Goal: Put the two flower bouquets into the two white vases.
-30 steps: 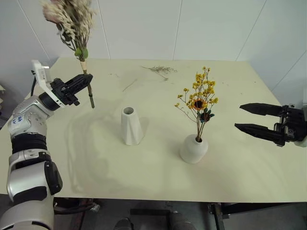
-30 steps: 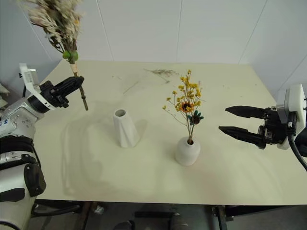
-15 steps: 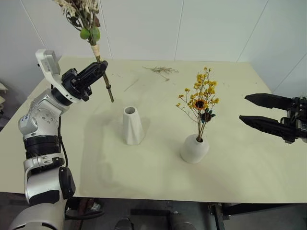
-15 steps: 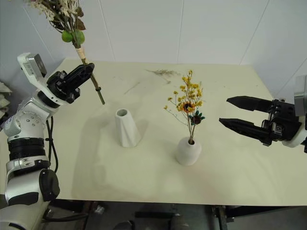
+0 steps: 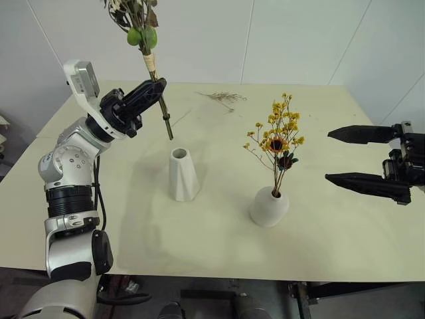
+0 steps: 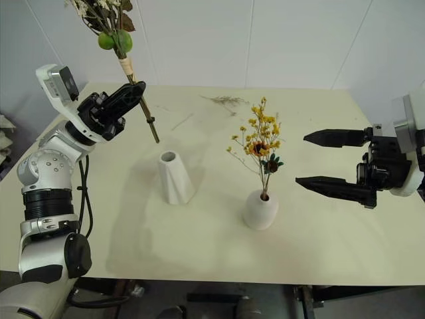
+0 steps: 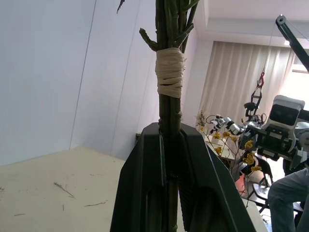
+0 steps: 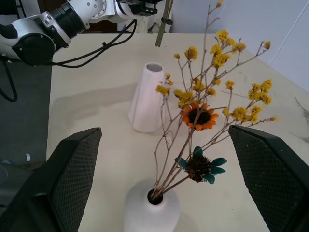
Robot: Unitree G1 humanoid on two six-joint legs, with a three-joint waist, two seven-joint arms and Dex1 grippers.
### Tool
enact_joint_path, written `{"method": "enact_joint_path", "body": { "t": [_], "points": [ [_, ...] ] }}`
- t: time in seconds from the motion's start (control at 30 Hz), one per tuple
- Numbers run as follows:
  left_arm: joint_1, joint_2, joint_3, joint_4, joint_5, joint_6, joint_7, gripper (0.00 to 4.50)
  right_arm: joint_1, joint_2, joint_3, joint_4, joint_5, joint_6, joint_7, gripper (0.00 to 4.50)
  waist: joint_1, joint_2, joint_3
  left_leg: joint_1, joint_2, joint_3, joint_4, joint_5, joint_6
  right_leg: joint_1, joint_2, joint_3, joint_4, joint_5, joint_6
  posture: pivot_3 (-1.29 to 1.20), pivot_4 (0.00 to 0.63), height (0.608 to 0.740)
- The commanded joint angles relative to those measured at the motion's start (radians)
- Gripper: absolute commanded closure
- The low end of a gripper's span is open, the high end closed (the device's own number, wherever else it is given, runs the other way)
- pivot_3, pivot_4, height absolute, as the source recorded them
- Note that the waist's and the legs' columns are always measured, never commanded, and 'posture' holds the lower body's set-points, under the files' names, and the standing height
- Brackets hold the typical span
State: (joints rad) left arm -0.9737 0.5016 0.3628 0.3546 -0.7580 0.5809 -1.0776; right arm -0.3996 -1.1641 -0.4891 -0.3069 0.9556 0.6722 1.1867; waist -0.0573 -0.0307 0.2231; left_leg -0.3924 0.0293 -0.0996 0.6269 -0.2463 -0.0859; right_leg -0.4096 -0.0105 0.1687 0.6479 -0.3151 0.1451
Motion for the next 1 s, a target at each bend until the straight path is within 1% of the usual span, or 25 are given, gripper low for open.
{"method": "enact_joint_path", "body": {
  "t": [0.03, 0.23, 0.4, 0.67, 0.83, 0.87, 0.9, 1.0],
  "points": [
    [0.025, -0.006, -0.005, -0.063, -0.022, -0.018, -0.012, 4.44, -0.012, 0.002, -0.012, -0.008, -0.018, -0.032, 0.004, 0.04, 0.001, 0.0, 0.0, 0.0, 0.0, 0.0, 0.0, 0.0, 0.0, 0.0, 0.0, 0.0, 0.0, 0.0, 0.0, 0.0, 0.15, 0.74],
    [0.094, -0.025, -0.024, -0.093, -0.011, -0.045, -0.027, 4.44, 0.0, 0.02, -0.02, -0.024, -0.022, -0.032, -0.02, 0.04, 0.002, 0.0, 0.0, -0.001, 0.0, 0.0, -0.001, 0.0, 0.0, 0.0, 0.0, 0.0, -0.002, 0.0, 0.0, 0.0, 0.15, 0.74],
    [0.131, -0.043, -0.043, -0.076, 0.012, -0.105, -0.039, 4.44, 0.014, 0.042, -0.03, -0.043, -0.02, -0.03, -0.046, 0.04, 0.003, 0.0, 0.0, -0.001, 0.0, 0.0, 0.0, 0.0, 0.0, 0.0, 0.0, 0.0, -0.002, 0.0, 0.0, 0.0, 0.15, 0.74],
    [0.148, -0.089, -0.066, -0.039, 0.051, -0.216, -0.042, 4.44, 0.027, 0.066, -0.033, -0.071, -0.011, -0.024, -0.081, 0.04, 0.004, 0.0, 0.0, -0.001, 0.0, 0.0, 0.0, 0.0, 0.0, 0.0, 0.0, 0.0, -0.002, 0.0, 0.0, 0.0, 0.15, 0.74],
    [0.159, -0.064, -0.077, -0.047, 0.053, -0.198, -0.058, 4.44, 0.032, 0.066, -0.041, -0.074, -0.005, -0.02, -0.087, 0.04, 0.003, 0.0, 0.0, -0.001, 0.0, 0.0, 0.0, 0.0, 0.0, 0.0, 0.0, 0.0, -0.002, 0.0, 0.0, 0.0, 0.15, 0.74],
    [0.163, -0.053, -0.079, -0.054, 0.048, -0.18, -0.062, 3.72, 0.034, 0.067, -0.042, -0.075, -0.005, -0.021, -0.089, 0.0, 0.003, 0.0, 0.0, -0.001, 0.0, 0.0, 0.0, 0.0, 0.0, 0.0, 0.0, 0.0, -0.002, 0.0, 0.0, 0.0, 0.15, 0.74],
    [0.165, -0.048, -0.079, -0.057, 0.056, -0.196, -0.063, 3.56, 0.035, 0.068, -0.043, -0.076, -0.004, -0.021, -0.091, 0.0, 0.002, 0.0, 0.0, -0.001, 0.0, 0.0, 0.0, 0.0, 0.0, 0.0, 0.0, 0.0, -0.002, 0.0, 0.0, 0.0, 0.15, 0.74],
    [0.173, -0.032, -0.075, -0.06, 0.06, -0.209, -0.061, 2.66, 0.038, 0.073, -0.041, -0.078, -0.005, -0.024, -0.096, 0.0, 0.003, 0.0, 0.0, -0.001, 0.0, 0.0, 0.0, 0.0, 0.0, 0.0, 0.0, 0.0, -0.002, 0.0, 0.0, 0.0, 0.15, 0.74]
  ]
}}
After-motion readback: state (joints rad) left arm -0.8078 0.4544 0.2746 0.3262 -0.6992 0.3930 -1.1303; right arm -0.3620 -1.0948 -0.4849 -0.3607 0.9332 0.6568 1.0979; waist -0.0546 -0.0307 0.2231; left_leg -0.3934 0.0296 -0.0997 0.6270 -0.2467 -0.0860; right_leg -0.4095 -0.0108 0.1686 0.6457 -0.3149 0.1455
